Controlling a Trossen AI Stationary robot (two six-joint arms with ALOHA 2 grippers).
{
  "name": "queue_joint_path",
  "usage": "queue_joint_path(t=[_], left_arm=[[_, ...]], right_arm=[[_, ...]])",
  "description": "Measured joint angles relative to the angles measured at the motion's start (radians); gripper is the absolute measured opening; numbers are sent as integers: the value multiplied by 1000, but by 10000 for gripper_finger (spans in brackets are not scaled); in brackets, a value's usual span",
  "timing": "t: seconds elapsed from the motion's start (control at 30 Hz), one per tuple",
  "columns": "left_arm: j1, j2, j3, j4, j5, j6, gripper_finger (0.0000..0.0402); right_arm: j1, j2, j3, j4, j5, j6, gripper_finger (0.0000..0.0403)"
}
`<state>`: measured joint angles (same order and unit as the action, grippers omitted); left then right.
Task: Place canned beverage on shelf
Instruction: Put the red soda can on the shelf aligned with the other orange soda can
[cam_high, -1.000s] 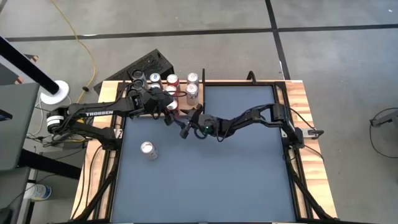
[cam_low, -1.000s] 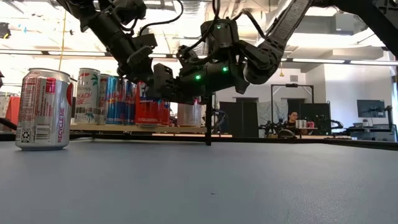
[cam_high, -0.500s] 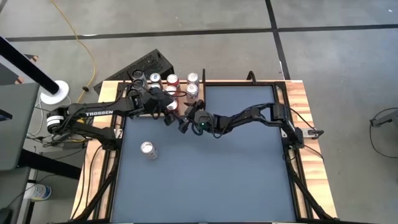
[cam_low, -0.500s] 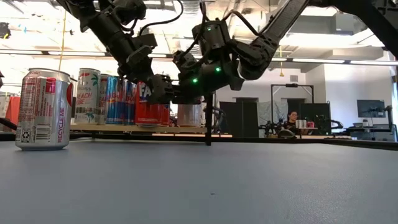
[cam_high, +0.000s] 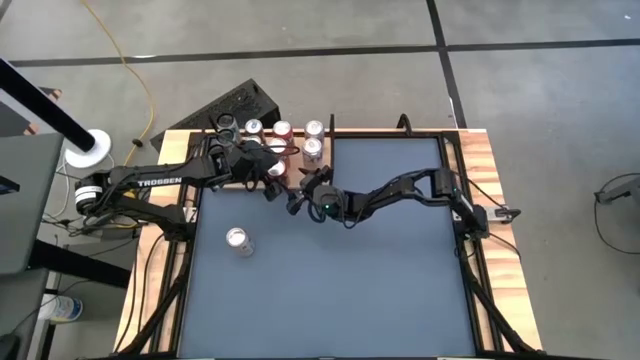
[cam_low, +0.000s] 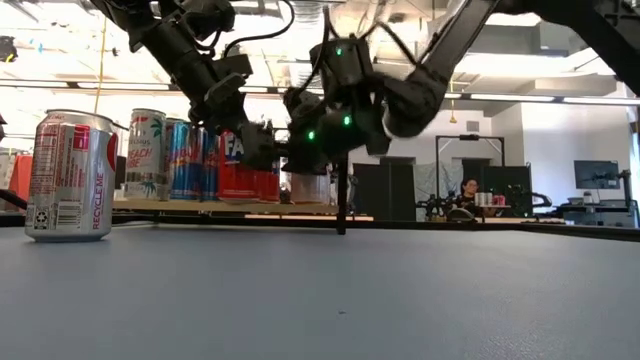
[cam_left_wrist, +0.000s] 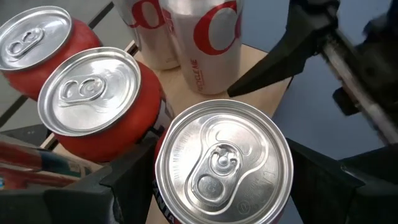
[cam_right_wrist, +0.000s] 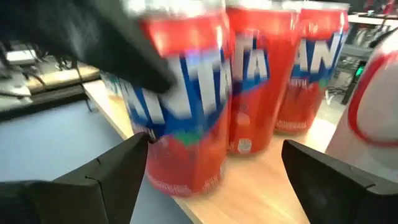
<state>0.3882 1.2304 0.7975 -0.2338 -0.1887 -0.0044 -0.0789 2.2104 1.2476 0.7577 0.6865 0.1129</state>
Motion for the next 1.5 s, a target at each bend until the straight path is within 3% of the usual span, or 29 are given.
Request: queue_joint_path(t=[0.17, 0.4, 0.63, 1.0, 1.23, 1.5], left_arm=[[0, 0, 0, -1, -5, 5, 287], [-1, 0, 0, 2, 3, 4, 287], [0, 0, -1, 12, 18, 5, 287], [0, 2, -2, 51, 54, 1, 287], [0, 2, -2, 55, 50, -6, 287], [0, 2, -2, 58, 46, -28, 287]], right_arm=[[28, 73, 1, 176, 43, -87, 366], [40, 82, 9, 190, 64, -144, 365], [63, 54, 10, 187, -43, -188, 365], [24, 35, 12, 158, -28, -147, 365], [5, 36, 17, 163, -115, -147, 365], [-13, 36, 47, 163, -144, -155, 365]])
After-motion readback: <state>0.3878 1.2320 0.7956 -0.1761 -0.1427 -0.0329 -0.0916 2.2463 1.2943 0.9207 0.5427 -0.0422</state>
